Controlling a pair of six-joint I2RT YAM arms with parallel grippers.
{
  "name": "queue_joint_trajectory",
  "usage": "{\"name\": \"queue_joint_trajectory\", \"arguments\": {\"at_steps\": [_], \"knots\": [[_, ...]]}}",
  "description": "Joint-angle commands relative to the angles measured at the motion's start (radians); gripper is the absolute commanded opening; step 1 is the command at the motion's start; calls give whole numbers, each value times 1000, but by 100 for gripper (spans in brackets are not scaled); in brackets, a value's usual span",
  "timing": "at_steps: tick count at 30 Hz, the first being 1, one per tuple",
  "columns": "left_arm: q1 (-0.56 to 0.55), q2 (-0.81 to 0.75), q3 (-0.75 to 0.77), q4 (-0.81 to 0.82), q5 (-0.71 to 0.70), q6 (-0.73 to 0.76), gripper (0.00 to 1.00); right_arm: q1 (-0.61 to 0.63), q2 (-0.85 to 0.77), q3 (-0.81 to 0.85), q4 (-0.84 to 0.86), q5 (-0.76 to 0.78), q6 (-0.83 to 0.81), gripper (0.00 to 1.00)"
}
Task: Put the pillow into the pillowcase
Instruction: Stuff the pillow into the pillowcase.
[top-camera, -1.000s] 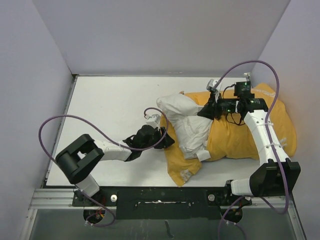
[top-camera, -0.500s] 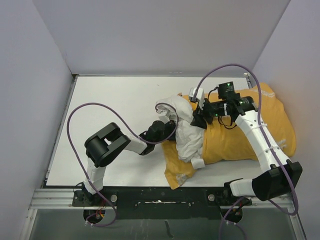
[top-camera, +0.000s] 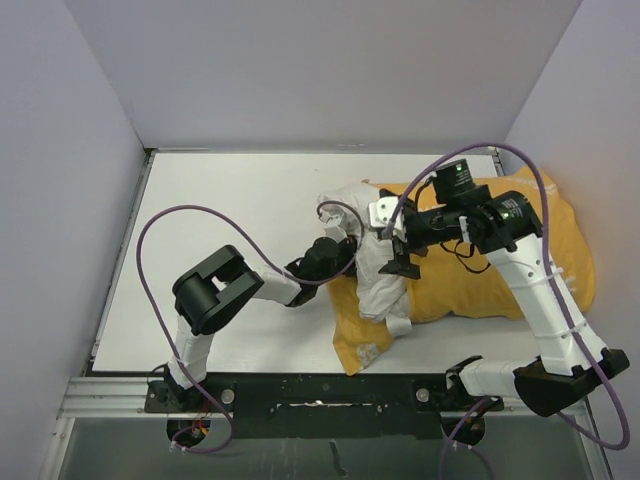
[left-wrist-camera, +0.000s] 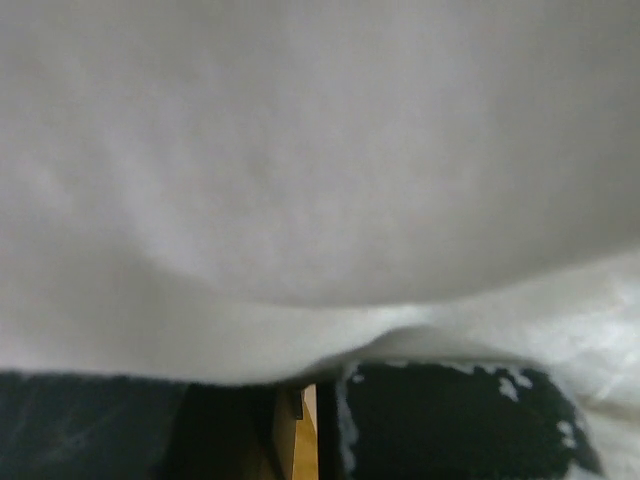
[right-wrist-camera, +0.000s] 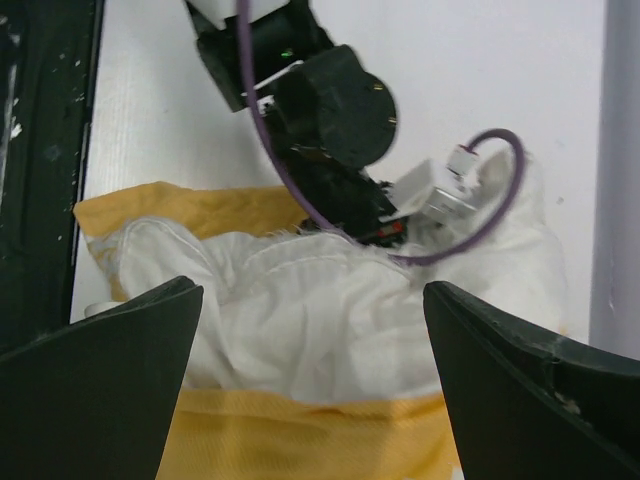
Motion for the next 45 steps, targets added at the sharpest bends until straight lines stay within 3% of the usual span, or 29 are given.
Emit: {"name": "queue_joint_trajectory", "arguments": {"at_steps": [1,9,10,12,13,14,16,21,24,28,30,33,39,45], "knots": [[-54,3,124,147,43,2,3,87,20,-130,-14,104,-157,98],[-62,2,135,139,40,-8,3,118,-95,-545,321,627,-173,98],[-63,-1,133,140,40,-9,3,111,-103,-563,345,676,-161,86],[-62,-8,121,146,36,-8,3,56,-121,-560,372,682,-122,39],[-61,-14,108,153,31,-8,4,19,-134,-551,371,664,-112,21],[-59,-17,92,165,23,-7,5,-24,-152,-540,365,635,-110,10],[-52,-25,55,198,14,-16,11,-138,-191,-511,332,496,-112,1],[-41,-18,-13,264,18,-68,22,-450,-194,-410,221,-26,-110,0],[-56,-27,-23,210,5,-92,27,-548,-168,-388,181,-184,-127,0],[-100,-68,5,-14,-103,-92,49,-590,-164,-410,176,-229,-136,0],[-115,-91,29,-163,-167,-104,53,-595,-173,-427,197,-216,-123,0],[-129,-135,16,-279,-256,-135,54,-594,-183,-448,215,-192,-109,0],[-132,-274,-57,-283,-335,-96,52,-594,-190,-482,221,-180,-115,0],[-151,-309,-90,-314,-329,-139,34,-595,-197,-491,214,-191,-122,0]]}}
